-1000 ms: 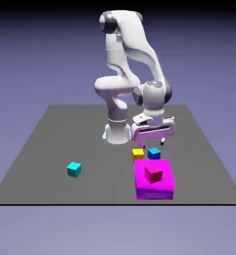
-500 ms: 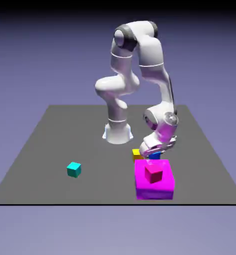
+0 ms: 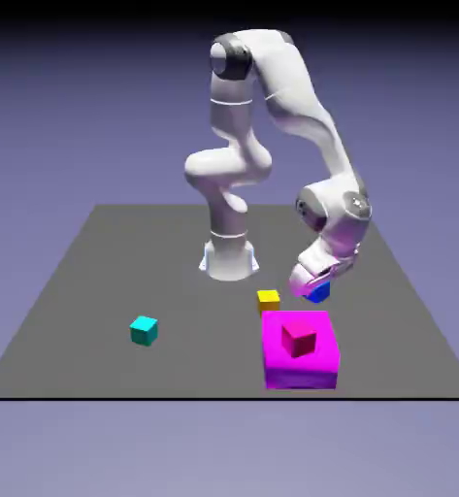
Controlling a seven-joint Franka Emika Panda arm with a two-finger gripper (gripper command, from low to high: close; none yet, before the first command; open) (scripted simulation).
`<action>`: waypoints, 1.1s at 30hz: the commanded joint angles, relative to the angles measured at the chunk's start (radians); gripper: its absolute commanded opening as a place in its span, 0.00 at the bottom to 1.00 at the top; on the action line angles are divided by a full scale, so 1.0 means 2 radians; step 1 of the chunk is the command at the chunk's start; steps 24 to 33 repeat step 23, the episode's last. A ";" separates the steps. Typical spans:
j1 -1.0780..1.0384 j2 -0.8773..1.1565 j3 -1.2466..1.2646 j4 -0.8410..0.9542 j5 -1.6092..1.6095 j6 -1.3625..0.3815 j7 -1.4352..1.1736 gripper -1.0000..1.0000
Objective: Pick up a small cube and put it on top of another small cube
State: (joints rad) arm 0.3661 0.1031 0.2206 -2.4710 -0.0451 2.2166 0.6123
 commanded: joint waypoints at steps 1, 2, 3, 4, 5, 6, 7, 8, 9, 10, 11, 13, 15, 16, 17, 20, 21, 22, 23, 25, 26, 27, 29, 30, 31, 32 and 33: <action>-0.001 0.004 -0.005 0.018 -0.012 -0.011 -0.018 0.00; -0.003 0.009 -0.009 0.036 -0.023 -0.023 -0.037 0.00; -0.004 0.013 -0.014 0.054 -0.034 -0.034 -0.056 0.00; -0.006 0.017 -0.019 0.073 -0.044 -0.046 -0.075 0.00; -0.008 0.022 -0.023 0.091 -0.055 -0.057 -0.094 0.00; -0.010 0.026 -0.028 0.109 -0.066 -0.069 -0.113 0.00; -0.012 0.030 -0.033 0.127 -0.076 -0.080 -0.132 0.00; -0.013 0.035 -0.037 0.145 -0.087 -0.092 -0.151 0.00; -0.015 0.039 -0.042 0.163 -0.098 -0.103 -0.170 0.00; -0.017 0.043 -0.047 0.181 -0.108 -0.115 -0.189 0.00; -0.019 0.048 -0.051 0.199 -0.119 -0.126 -0.207 0.00; -0.022 0.056 -0.061 0.236 -0.140 -0.149 -0.245 0.00; -0.023 0.058 -0.062 0.241 -0.144 -0.153 -0.251 0.00; -0.025 0.066 -0.065 0.228 -0.149 -0.131 -0.247 0.00; -0.027 0.075 -0.068 0.215 -0.154 -0.110 -0.243 0.00; -0.031 0.090 -0.072 0.193 -0.163 -0.073 -0.236 1.00; -0.031 0.090 -0.072 0.193 -0.163 -0.073 -0.236 1.00; -0.029 0.081 -0.070 0.206 -0.157 -0.095 -0.240 1.00; -0.027 0.072 -0.067 0.219 -0.152 -0.117 -0.244 1.00; -0.027 0.072 -0.067 0.219 -0.152 -0.117 -0.244 1.00; -0.027 0.072 -0.067 0.219 -0.152 -0.117 -0.244 1.00; -0.027 0.072 -0.067 0.219 -0.152 -0.117 -0.244 1.00; -0.027 0.072 -0.067 0.219 -0.152 -0.117 -0.244 1.00; -0.027 0.072 -0.067 0.219 -0.152 -0.117 -0.244 1.00; -0.027 0.072 -0.067 0.219 -0.152 -0.117 -0.244 1.00; -0.027 0.072 -0.067 0.219 -0.152 -0.117 -0.244 1.00; -0.027 0.072 -0.067 0.219 -0.152 -0.117 -0.244 1.00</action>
